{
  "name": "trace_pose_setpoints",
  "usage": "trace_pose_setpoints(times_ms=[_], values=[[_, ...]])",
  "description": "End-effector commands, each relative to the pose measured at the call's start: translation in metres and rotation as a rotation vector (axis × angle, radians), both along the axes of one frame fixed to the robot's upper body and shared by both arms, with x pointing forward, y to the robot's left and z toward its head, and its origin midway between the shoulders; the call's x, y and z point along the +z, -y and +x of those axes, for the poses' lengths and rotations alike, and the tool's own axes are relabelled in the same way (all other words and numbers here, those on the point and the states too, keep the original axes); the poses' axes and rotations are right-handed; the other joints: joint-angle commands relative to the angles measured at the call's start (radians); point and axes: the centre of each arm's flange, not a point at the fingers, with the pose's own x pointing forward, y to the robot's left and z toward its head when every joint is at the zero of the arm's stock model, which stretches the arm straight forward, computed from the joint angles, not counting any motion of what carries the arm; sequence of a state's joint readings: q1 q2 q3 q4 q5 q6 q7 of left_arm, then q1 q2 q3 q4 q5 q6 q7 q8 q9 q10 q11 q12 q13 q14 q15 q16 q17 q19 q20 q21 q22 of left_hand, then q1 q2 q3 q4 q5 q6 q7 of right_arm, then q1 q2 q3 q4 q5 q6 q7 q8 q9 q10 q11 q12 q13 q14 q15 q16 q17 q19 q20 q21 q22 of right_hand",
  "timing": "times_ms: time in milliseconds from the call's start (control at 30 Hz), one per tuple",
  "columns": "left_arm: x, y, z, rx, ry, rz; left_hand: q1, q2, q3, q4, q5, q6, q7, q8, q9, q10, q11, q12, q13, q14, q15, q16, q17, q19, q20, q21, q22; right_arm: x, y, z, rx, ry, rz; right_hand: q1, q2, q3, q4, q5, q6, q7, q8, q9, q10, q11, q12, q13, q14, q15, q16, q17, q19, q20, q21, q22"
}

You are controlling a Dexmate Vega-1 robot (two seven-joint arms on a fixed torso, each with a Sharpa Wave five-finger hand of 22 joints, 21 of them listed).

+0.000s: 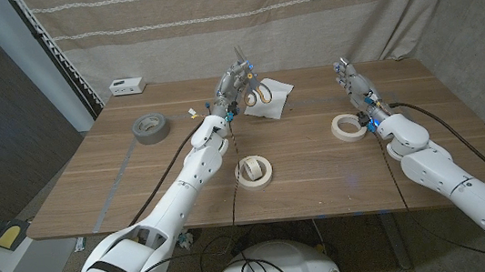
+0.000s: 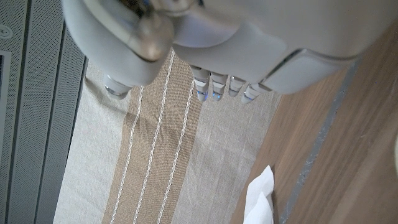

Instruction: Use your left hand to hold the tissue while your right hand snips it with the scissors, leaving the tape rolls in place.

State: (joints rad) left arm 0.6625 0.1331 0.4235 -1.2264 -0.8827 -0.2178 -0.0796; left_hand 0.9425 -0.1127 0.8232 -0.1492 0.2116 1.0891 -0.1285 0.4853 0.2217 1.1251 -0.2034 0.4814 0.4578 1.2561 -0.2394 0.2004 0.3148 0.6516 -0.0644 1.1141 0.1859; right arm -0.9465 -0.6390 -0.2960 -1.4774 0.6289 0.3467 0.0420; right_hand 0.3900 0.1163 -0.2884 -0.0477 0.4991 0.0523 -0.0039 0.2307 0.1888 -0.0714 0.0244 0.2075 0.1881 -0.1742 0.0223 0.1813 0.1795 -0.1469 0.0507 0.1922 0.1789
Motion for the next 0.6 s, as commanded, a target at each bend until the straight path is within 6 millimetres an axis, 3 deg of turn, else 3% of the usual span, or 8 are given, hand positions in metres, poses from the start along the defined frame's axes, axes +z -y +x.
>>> trace_pose_setpoints(times_ms=[33, 133, 267, 500, 600], values=[[-0.001, -0.001, 0.012, -0.070, -0.043, -0.019, 0.003, 0.006, 0.015, 0.008, 0.004, 0.003, 0.002, -0.001, 0.006, 0.015, -0.003, 0.005, 0.002, 0.000, 0.002, 0.001, 0.000, 0.002, -0.107, 0.006, 0.001, 0.004, -0.005, -0.001, -0.001, 0.002, -0.031, 0.015, 0.008, 0.006, -0.003, -0.002, 0.014, -0.005, 0.005, 0.006, -0.041, 0.017, -0.009, 0.005, -0.042, 0.020, -0.004, 0.003, -0.014, 0.013, -0.002, 0.004], [0.000, -0.001, 0.013, -0.087, -0.046, -0.028, 0.003, 0.007, 0.017, 0.009, 0.004, 0.003, 0.004, -0.002, 0.005, 0.015, -0.003, 0.006, 0.003, 0.000, 0.002, 0.002, 0.000, 0.001, -0.106, 0.005, 0.001, 0.006, -0.008, -0.002, -0.004, 0.006, -0.038, 0.019, 0.009, 0.008, -0.004, -0.003, 0.016, -0.007, 0.005, 0.007, -0.060, 0.021, -0.013, 0.005, -0.050, 0.026, -0.004, 0.003, -0.022, 0.019, -0.003, 0.004], [0.000, 0.000, 0.014, -0.097, -0.057, -0.040, 0.003, 0.007, 0.018, 0.008, 0.004, 0.002, 0.005, -0.003, 0.006, 0.012, -0.003, 0.004, 0.002, -0.001, 0.003, 0.002, -0.001, 0.001, -0.106, 0.004, 0.000, 0.006, -0.012, -0.004, -0.016, 0.009, -0.047, 0.029, 0.011, 0.011, -0.009, -0.003, 0.013, -0.015, 0.001, 0.009, -0.132, 0.032, -0.029, 0.007, -0.065, 0.032, -0.003, 0.005, -0.034, 0.024, -0.003, 0.005], [-0.001, -0.002, 0.015, -0.100, -0.072, -0.087, 0.002, 0.006, 0.019, 0.008, 0.003, 0.005, 0.003, -0.003, 0.004, 0.012, -0.003, 0.005, 0.003, -0.003, 0.003, 0.002, -0.002, 0.001, -0.106, 0.005, 0.000, 0.007, -0.016, -0.008, -0.036, 0.009, -0.113, 0.036, 0.014, 0.015, -0.012, -0.003, 0.020, -0.022, 0.003, 0.010, -0.143, 0.035, -0.026, 0.008, -0.072, 0.032, -0.003, 0.005, -0.040, 0.027, -0.003, 0.006], [-0.001, -0.003, 0.016, -0.106, -0.081, -0.122, 0.002, 0.006, 0.019, 0.009, 0.003, 0.007, 0.003, -0.004, 0.004, 0.013, -0.003, 0.005, 0.002, -0.002, 0.003, 0.003, -0.002, 0.001, -0.105, 0.005, 0.000, 0.010, -0.018, -0.012, -0.064, 0.018, -0.154, 0.059, 0.024, 0.027, -0.022, -0.001, 0.020, -0.033, 0.004, 0.011, -0.186, 0.032, -0.029, 0.008, -0.090, 0.031, -0.004, 0.006, -0.054, 0.034, -0.004, 0.006]])
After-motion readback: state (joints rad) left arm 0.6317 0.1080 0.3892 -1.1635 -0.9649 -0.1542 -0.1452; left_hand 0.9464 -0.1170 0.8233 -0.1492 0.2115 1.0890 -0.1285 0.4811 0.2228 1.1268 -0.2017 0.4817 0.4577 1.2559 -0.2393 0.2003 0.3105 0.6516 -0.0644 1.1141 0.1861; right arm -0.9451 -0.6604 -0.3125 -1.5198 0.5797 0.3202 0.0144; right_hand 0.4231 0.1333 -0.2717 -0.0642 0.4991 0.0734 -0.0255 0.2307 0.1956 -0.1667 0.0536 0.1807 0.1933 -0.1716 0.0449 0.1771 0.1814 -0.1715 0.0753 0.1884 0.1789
